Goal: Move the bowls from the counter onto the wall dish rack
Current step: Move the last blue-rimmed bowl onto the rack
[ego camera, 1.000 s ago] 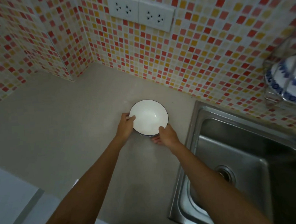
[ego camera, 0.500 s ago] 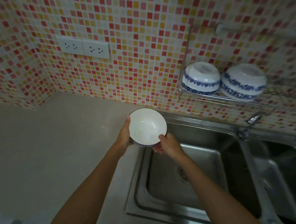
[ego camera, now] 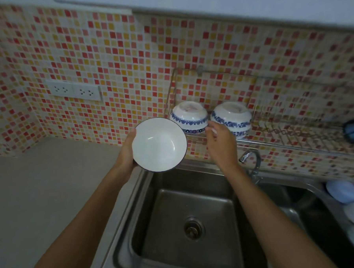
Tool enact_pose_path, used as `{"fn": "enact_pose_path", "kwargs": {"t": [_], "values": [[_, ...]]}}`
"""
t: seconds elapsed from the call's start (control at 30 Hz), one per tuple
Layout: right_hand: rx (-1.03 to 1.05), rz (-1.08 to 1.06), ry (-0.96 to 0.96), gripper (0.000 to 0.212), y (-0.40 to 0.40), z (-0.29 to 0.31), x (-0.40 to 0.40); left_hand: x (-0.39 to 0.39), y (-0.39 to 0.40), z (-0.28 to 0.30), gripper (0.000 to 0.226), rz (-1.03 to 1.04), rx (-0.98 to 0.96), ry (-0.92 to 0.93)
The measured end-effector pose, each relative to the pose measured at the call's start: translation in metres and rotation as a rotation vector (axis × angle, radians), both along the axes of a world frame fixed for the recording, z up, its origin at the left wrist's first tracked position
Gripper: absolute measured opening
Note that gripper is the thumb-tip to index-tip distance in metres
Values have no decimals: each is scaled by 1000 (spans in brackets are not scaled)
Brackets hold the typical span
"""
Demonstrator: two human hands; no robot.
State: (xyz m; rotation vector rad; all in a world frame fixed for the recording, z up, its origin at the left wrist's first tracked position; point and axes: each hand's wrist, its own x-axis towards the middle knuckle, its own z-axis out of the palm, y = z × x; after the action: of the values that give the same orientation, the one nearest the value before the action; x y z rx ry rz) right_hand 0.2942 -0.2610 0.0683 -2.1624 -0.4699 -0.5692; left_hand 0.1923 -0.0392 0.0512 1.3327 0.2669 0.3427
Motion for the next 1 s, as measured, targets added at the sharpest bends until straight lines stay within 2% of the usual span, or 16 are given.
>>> {"fn": "enact_pose_path", "kwargs": {"t": [0.07, 0.17, 0.23, 0.3, 0.4, 0.53, 0.7, 0.87, 1.0], "values": [[-99, -53, -8, 44, -15, -3, 20, 6, -11, 9, 48, 34, 42, 3], [-291, -135, 57, 74, -38, -15, 40, 18, -27, 29, 42, 84, 75, -22], [-380, -163, 104, 87, -48, -23, 45, 27, -36, 44, 39, 81, 101, -44], [-502, -181, 69, 85, -49, -33, 45, 39, -44, 60, 37, 89, 108, -44], [-598, -224, -1, 80, -46, -37, 44, 62, -56, 84, 41, 141, 271, -73], [-593, -216, -48, 91, -48, -40, 45, 93, -70, 107, 55, 162, 457, -180], [-604, -227, -74, 84, -48, -42, 48, 128, -80, 122, 57, 190, 711, -298], [-598, -232, -78, 79, -48, -43, 48, 150, -86, 105, 65, 271, 1049, -415], [-601, -264, -93, 75, -47, -46, 50, 161, -85, 86, 72, 286, 1412, -373]]}}
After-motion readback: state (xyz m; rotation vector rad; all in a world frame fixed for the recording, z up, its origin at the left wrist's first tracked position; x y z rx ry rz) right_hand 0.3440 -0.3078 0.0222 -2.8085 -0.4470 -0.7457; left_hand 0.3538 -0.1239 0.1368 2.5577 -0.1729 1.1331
